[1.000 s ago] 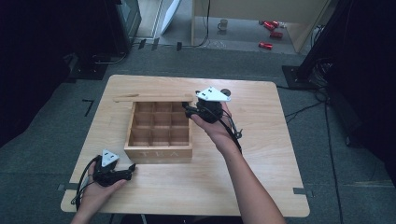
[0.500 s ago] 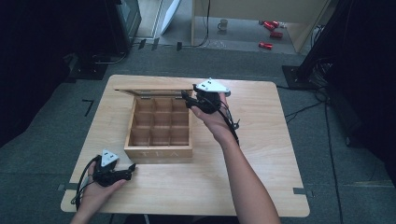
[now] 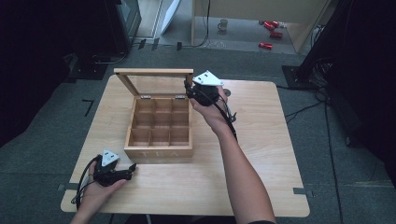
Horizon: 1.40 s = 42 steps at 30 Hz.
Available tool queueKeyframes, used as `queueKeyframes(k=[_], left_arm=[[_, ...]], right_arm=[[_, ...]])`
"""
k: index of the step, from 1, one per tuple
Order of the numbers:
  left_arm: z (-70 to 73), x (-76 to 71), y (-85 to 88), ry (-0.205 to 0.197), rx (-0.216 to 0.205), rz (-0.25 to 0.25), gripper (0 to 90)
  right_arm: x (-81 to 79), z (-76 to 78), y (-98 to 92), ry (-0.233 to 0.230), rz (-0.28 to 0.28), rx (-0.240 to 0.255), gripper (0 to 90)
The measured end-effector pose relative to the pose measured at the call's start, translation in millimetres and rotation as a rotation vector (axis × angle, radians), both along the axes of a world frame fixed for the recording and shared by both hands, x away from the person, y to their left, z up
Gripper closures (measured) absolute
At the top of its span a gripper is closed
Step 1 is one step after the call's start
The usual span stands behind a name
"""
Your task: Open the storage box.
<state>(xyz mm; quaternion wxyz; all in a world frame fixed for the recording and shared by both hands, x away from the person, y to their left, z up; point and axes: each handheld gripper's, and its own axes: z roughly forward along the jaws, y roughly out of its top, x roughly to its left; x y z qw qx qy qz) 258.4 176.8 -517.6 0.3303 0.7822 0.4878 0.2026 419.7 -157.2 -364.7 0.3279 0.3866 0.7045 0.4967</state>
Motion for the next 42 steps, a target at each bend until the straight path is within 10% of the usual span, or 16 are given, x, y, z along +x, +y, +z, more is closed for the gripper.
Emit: queueKeyframes(k=[42], left_arm=[[0.2,0.6,0.1,0.002,-0.006,-0.006,16.2]], right_arm=[[88.6,-2.0,19.8,0.067,-0.236,0.19,66.8]])
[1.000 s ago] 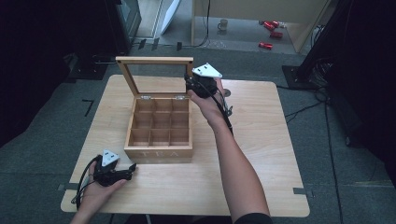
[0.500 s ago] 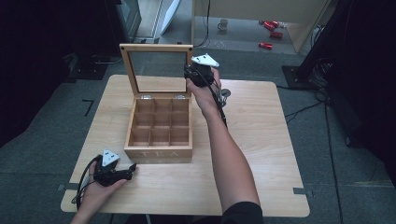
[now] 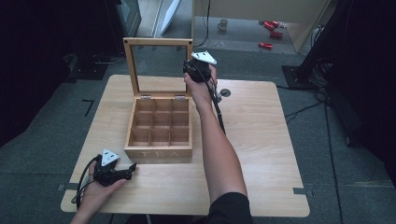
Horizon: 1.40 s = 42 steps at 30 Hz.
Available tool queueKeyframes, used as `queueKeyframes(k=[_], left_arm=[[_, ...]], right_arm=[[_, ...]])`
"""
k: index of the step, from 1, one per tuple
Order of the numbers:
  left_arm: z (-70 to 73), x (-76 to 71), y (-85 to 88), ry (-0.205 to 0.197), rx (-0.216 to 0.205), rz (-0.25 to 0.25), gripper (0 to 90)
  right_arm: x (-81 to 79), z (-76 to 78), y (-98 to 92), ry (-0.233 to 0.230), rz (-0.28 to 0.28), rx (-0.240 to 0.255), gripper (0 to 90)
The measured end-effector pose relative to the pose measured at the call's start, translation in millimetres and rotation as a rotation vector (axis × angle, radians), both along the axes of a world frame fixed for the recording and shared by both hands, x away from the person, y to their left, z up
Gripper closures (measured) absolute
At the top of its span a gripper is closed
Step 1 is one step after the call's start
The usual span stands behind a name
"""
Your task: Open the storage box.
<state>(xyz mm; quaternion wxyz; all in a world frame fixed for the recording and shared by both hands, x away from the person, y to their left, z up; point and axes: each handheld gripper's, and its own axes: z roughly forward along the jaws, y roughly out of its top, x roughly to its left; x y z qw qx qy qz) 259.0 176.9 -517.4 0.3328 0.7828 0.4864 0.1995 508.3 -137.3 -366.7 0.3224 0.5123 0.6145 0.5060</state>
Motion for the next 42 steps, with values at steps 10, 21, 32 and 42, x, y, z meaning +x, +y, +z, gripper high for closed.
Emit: queueKeyframes(k=[10,21,32,42], left_arm=[[0.0,0.0,-0.5,0.0,0.005,0.0,16.2],[0.0,-0.1,-0.6,-0.001,0.007,0.0,16.1],[0.1,0.1,-0.3,0.001,0.004,-0.002,16.1],[0.0,0.5,-0.6,0.0,0.004,-0.001,16.1]], right_arm=[[13.8,-2.5,3.3,0.026,-0.034,0.006,66.7],[11.5,0.8,1.3,0.037,-0.011,0.004,55.1],[-20.9,8.6,2.0,0.044,0.027,-0.018,23.1],[-61.1,4.1,-10.7,0.039,0.076,-0.068,13.6]])
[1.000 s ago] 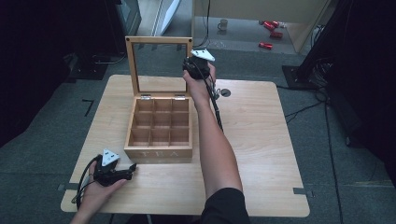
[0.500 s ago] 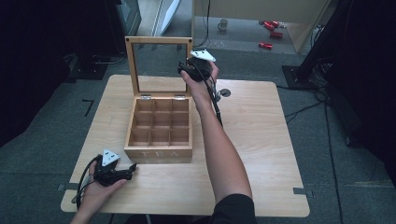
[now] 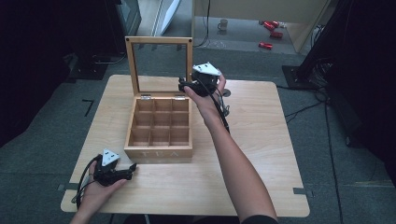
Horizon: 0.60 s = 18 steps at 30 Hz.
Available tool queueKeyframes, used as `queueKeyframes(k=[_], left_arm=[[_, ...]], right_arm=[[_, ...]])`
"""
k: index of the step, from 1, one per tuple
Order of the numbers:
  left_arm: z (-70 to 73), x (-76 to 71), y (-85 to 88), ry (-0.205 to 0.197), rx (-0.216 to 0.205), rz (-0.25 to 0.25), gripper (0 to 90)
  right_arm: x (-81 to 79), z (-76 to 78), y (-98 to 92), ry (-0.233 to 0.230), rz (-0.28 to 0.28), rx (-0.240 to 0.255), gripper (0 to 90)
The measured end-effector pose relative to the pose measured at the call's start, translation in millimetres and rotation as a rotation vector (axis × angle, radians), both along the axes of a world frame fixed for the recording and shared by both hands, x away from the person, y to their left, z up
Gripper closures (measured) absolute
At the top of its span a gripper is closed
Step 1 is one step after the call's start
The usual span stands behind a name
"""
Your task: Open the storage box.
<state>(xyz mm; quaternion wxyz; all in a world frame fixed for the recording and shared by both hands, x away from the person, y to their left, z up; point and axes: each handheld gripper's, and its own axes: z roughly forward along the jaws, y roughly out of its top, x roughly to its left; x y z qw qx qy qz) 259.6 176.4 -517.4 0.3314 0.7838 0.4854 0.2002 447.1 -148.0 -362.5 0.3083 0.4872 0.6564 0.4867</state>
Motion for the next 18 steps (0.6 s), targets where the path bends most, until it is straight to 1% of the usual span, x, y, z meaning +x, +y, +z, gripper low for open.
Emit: queueKeyframes(k=[2,7,11,15,18], left_arm=[[0.0,-0.1,-0.2,0.0,0.001,0.0,16.2],[-0.1,-0.1,-0.4,-0.001,0.004,0.0,16.2],[0.0,-0.1,-0.4,0.0,0.006,-0.001,16.2],[-0.2,-0.2,-0.8,-0.002,0.005,0.002,16.2],[-0.2,-0.2,-0.8,-0.002,0.007,0.002,16.2]], right_arm=[[-7.1,-1.8,-4.2,0.003,0.004,0.002,13.3],[-24.2,-5.4,-16.4,0.015,0.022,0.029,13.0],[-38.1,-8.6,-24.8,0.013,0.025,0.015,12.8],[-53.7,-12.1,-34.1,0.012,0.041,0.007,12.6],[-65.9,-14.9,-43.5,0.008,0.057,0.029,12.1]])
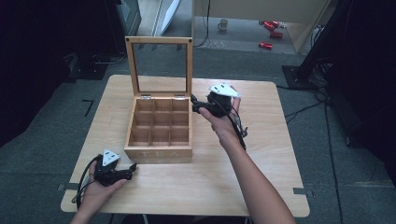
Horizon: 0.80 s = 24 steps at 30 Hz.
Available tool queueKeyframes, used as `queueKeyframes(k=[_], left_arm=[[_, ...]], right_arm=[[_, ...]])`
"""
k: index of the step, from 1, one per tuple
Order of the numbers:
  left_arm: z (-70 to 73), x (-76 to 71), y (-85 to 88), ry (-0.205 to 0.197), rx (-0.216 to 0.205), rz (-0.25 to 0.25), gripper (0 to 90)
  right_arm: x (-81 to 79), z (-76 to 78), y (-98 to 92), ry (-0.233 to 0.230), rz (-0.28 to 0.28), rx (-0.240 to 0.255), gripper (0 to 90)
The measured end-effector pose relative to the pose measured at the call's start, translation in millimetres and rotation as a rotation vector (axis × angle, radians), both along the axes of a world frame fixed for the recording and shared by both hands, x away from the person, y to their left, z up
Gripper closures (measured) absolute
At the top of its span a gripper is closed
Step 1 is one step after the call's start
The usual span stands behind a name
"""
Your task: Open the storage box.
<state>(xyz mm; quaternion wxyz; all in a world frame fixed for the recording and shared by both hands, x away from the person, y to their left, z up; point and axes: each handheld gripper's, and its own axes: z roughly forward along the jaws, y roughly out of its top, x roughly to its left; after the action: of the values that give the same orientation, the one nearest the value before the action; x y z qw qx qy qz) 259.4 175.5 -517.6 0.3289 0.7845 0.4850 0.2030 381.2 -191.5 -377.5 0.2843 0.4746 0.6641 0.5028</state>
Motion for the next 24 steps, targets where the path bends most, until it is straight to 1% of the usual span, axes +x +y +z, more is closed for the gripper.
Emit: queueKeyframes(k=[2,9,12,19,24], left_arm=[[0.1,0.2,0.2,0.0,0.002,-0.001,16.2],[0.0,0.0,-0.2,0.0,0.003,-0.001,16.2],[-0.1,0.0,-0.5,-0.001,0.002,0.0,16.2],[0.0,0.1,-0.5,-0.002,0.008,-0.002,16.2],[0.0,-0.1,-0.8,0.0,0.009,-0.001,16.2]], right_arm=[[-7.4,-3.3,-6.4,0.004,0.004,0.008,12.1],[-30.9,-17.6,-27.4,0.011,0.005,-0.018,12.1],[-39.4,-22.8,-37.2,0.016,-0.004,-0.02,12.1],[-56.8,-34.7,-59.9,0.022,-0.028,-0.042,12.1],[-67.6,-41.1,-79.0,0.027,-0.053,-0.033,12.1]])
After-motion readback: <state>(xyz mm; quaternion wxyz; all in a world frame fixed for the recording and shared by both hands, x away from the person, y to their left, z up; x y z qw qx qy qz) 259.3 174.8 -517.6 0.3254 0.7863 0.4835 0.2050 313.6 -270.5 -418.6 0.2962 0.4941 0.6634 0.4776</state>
